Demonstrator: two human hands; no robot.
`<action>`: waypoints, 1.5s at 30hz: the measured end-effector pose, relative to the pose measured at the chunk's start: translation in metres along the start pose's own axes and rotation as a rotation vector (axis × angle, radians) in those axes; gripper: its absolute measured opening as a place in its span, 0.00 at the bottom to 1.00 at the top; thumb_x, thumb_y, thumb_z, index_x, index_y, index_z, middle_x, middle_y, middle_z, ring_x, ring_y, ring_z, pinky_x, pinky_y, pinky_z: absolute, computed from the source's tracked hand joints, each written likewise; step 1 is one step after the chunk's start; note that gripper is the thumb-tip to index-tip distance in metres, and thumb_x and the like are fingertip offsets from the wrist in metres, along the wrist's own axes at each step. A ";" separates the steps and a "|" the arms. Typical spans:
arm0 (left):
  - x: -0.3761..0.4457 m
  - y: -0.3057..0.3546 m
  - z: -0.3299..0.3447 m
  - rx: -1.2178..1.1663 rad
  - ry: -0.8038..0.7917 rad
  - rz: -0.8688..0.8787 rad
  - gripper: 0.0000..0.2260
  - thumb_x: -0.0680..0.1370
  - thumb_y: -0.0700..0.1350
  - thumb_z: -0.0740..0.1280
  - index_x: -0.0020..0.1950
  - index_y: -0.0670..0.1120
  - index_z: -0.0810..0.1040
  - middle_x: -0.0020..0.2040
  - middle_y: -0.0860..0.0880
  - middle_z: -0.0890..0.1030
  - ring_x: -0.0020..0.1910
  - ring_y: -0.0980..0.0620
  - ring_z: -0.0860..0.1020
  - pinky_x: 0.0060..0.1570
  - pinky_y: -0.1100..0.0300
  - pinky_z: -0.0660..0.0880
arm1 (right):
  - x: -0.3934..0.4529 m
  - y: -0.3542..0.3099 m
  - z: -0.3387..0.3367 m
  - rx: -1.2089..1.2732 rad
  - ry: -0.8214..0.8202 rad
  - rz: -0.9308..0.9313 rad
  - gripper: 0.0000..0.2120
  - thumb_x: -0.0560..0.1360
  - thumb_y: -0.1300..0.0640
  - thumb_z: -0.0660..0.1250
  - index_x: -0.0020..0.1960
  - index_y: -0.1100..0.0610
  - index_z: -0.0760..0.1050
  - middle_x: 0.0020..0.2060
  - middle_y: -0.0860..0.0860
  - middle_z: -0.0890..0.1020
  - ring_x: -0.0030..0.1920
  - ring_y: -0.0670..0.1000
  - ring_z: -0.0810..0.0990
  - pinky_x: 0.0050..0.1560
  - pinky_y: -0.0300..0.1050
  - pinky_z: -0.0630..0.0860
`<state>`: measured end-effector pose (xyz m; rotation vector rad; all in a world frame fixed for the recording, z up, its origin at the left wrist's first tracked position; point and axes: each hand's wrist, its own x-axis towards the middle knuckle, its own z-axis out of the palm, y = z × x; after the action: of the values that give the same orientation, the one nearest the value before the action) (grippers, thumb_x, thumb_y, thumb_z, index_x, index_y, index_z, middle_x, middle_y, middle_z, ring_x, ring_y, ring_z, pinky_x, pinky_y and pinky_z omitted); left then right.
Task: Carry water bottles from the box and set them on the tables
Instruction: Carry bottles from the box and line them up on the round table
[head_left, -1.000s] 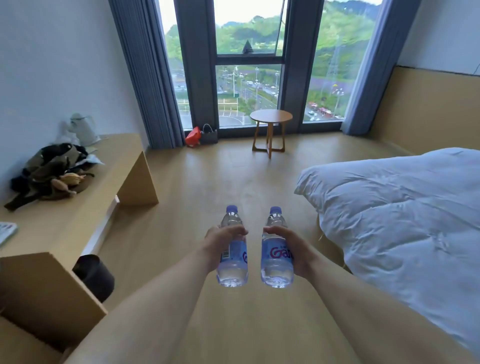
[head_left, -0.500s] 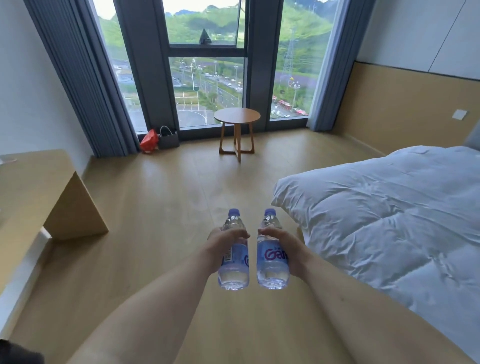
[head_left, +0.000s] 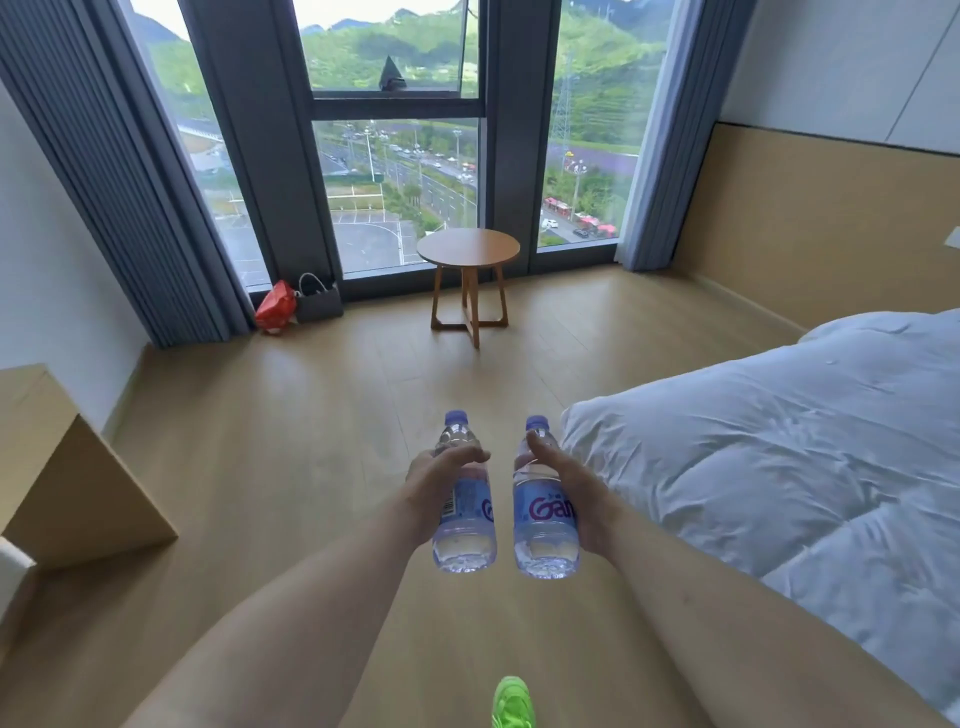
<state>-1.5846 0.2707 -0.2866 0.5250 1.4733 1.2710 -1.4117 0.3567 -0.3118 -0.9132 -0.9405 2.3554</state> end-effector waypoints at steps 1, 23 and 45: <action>0.023 0.009 0.000 0.003 0.001 0.003 0.10 0.75 0.41 0.74 0.54 0.42 0.76 0.40 0.41 0.80 0.33 0.43 0.79 0.36 0.54 0.79 | 0.023 -0.012 -0.002 -0.004 -0.004 0.019 0.15 0.73 0.44 0.75 0.44 0.54 0.76 0.36 0.49 0.80 0.35 0.50 0.81 0.43 0.47 0.78; 0.469 0.215 -0.002 -0.023 0.101 -0.064 0.29 0.72 0.56 0.78 0.64 0.40 0.74 0.53 0.33 0.85 0.44 0.35 0.84 0.53 0.38 0.83 | 0.441 -0.275 -0.030 -0.114 0.055 0.104 0.22 0.76 0.38 0.71 0.54 0.57 0.73 0.41 0.54 0.80 0.38 0.55 0.82 0.41 0.49 0.83; 0.964 0.425 0.035 -0.028 0.073 -0.134 0.29 0.70 0.60 0.79 0.63 0.44 0.77 0.57 0.38 0.85 0.51 0.36 0.85 0.57 0.36 0.81 | 0.864 -0.561 -0.110 -0.016 0.189 0.020 0.15 0.77 0.45 0.71 0.48 0.56 0.72 0.39 0.55 0.78 0.38 0.55 0.77 0.45 0.52 0.77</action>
<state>-2.0004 1.2393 -0.3117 0.3580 1.5229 1.2143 -1.8389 1.3009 -0.3210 -1.1335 -0.8783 2.2342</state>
